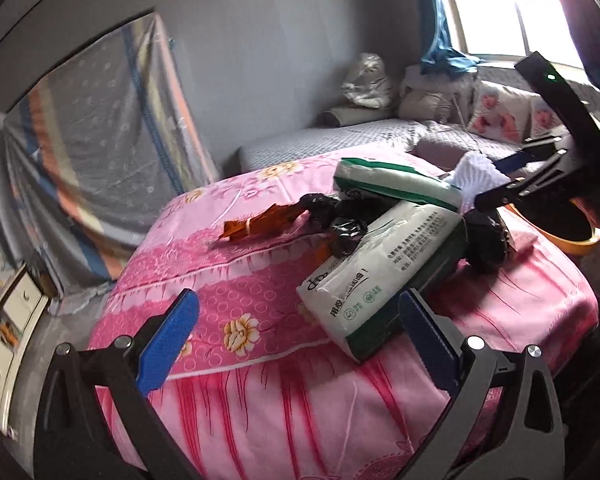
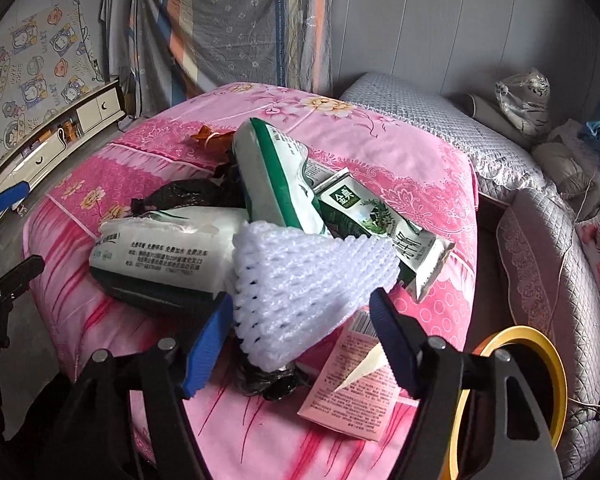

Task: Collect trash
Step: 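Grasp the white foam fruit net with the right tool, then grasp the white tissue pack with the left tool while the right tool holds the foam net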

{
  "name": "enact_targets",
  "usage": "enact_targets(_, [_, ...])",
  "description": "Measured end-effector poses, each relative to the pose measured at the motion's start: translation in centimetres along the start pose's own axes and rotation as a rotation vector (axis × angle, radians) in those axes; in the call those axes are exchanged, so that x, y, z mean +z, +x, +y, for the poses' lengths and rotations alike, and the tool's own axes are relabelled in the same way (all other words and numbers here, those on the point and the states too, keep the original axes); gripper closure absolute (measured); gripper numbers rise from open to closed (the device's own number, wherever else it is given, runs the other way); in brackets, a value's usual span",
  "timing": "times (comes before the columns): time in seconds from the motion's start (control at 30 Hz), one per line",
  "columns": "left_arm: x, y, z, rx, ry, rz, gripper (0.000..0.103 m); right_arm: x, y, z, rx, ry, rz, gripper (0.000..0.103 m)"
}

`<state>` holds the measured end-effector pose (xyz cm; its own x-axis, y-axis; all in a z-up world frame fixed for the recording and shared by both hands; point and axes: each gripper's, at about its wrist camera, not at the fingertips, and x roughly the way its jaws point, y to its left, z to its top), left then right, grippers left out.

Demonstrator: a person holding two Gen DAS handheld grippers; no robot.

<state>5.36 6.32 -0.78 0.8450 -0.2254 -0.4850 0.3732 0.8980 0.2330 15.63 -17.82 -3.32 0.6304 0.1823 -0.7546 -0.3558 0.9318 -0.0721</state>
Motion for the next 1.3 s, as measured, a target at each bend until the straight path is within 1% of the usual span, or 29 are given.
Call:
enact_targets(0.07, [0.2, 0.5, -0.3, -0.079, 0.07, 0.007, 0.007, 0.1, 0.4, -0.3, 0.016, 0.007, 0.012, 0.05])
enact_targets(0.1, [0.3, 0.9, -0.4, -0.111, 0.105, 0.011, 0.007, 0.1, 0.5, -0.4, 0.022, 0.014, 0.017, 0.054])
enact_targets(0.13, [0.4, 1.4, -0.4, -0.136, 0.134, 0.013, 0.007, 0.1, 0.5, -0.7, 0.037, 0.027, 0.023, 0.061])
enact_targets(0.17, [0.4, 1.8, -0.4, -0.158, 0.152, 0.02, 0.007, 0.2, 0.4, -1.0, 0.058, 0.043, 0.024, 0.068])
enact_targets(0.2, [0.5, 2.3, -0.3, -0.181, 0.16, 0.033, 0.007, 0.2, 0.2, -1.3, 0.067, 0.055, 0.02, 0.072])
enact_targets(0.23, [0.6, 2.6, -0.2, -0.207, 0.164, 0.045, 0.007, 0.2, -0.2, -1.5, 0.067, 0.06, 0.01, 0.081])
enact_targets(0.27, [0.7, 3.0, 0.0, -0.233, 0.167, 0.052, 0.007, 0.1, -0.5, -1.8, 0.068, 0.063, 0.001, 0.086])
enact_targets(0.33, [0.8, 3.7, 0.2, -0.288, 0.185, 0.07, 0.007, 0.0, -1.0, -2.6, 0.084, 0.087, -0.001, 0.09])
enact_targets(0.43, [1.1, 5.1, 0.1, -0.307, 0.233, 0.09, 0.007, -0.2, -2.4, -4.1, 0.115, 0.131, -0.031, 0.09])
enact_targets(0.53, [1.5, 6.8, 0.6, -0.332, 0.238, 0.124, 0.007, -0.7, -4.8, -5.2, 0.175, 0.173, -0.086, 0.09])
enact_targets(0.63, [2.0, 8.2, 1.2, -0.395, 0.231, 0.157, 0.007, -1.3, -7.5, -6.3, 0.247, 0.204, -0.145, 0.09])
enact_targets(0.73, [2.1, 9.2, 1.1, -0.438, 0.262, 0.187, 0.007, -2.1, -9.2, -7.0, 0.287, 0.24, -0.176, 0.09])
enact_targets(0.8, [2.3, 9.9, 1.1, -0.454, 0.28, 0.203, 0.007, -2.7, -10.0, -7.6, 0.3, 0.261, -0.184, 0.09])
enact_targets(0.87, [2.4, 10.7, 1.0, -0.508, 0.289, 0.239, 0.007, -3.3, -10.7, -8.0, 0.316, 0.275, -0.191, 0.09])
enact_targets(0.93, [2.5, 11.1, 0.9, -0.558, 0.304, 0.26, 0.007, -3.7, -11.1, -8.2, 0.31, 0.284, -0.202, 0.09])
enact_targets(1.03, [2.5, 11.6, 0.2, -0.606, 0.335, 0.285, 0.007, -4.2, -11.3, -8.5, 0.318, 0.3, -0.207, 0.09])
enact_targets(1.1, [2.6, 12.2, -0.4, -0.606, 0.36, 0.298, 0.007, -4.5, -11.1, -8.5, 0.313, 0.304, -0.205, 0.09])
enact_targets(1.23, [2.6, 14.0, -1.2, -0.651, 0.369, 0.364, 0.007, -4.6, -10.8, -8.3, 0.331, 0.312, -0.197, 0.09])
enact_targets(1.3, [2.3, 14.8, -1.7, -0.657, 0.382, 0.391, 0.007, -4.6, -10.6, -8.2, 0.341, 0.312, -0.195, 0.09])
